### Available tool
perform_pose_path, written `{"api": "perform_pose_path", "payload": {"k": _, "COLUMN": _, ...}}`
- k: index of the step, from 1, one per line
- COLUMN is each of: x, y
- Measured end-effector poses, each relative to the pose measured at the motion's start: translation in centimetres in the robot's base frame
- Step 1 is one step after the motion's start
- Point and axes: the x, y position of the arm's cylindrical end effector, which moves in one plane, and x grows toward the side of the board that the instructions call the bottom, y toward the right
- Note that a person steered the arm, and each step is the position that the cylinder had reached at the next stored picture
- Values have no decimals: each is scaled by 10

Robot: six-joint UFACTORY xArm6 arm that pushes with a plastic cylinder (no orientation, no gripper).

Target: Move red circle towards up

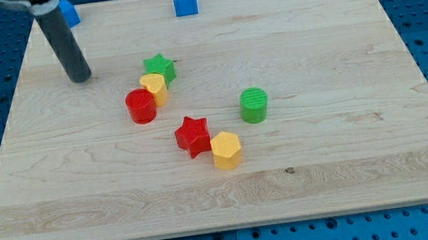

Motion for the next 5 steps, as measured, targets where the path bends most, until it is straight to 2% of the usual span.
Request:
{"api": "perform_pose_path", "payload": {"k": 1, "x": 35, "y": 27}}
{"api": "perform_pose_path", "payload": {"k": 3, "x": 74, "y": 86}}
{"api": "perform_pose_path", "payload": {"k": 5, "x": 93, "y": 97}}
